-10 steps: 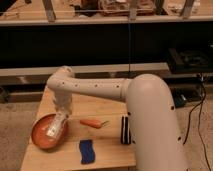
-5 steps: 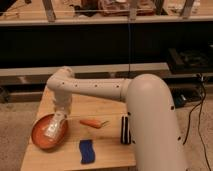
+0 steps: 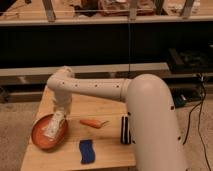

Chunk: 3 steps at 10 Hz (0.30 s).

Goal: Place the bottle in the ceramic bowl

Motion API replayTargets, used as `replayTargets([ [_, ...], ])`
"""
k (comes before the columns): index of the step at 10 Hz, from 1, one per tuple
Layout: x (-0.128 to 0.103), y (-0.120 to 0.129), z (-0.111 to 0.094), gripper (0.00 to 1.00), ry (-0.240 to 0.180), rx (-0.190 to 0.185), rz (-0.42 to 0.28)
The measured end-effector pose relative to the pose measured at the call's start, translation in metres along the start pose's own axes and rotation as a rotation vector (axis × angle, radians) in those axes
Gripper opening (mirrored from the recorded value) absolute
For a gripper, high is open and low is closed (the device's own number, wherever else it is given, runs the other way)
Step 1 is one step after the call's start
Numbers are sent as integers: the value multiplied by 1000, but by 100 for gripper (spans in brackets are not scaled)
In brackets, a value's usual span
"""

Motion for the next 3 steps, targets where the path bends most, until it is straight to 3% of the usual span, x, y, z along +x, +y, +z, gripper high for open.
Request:
replayTargets([
  [2, 0, 0, 0, 80, -3, 6, -3],
  [3, -1, -1, -2, 80, -6, 27, -18],
])
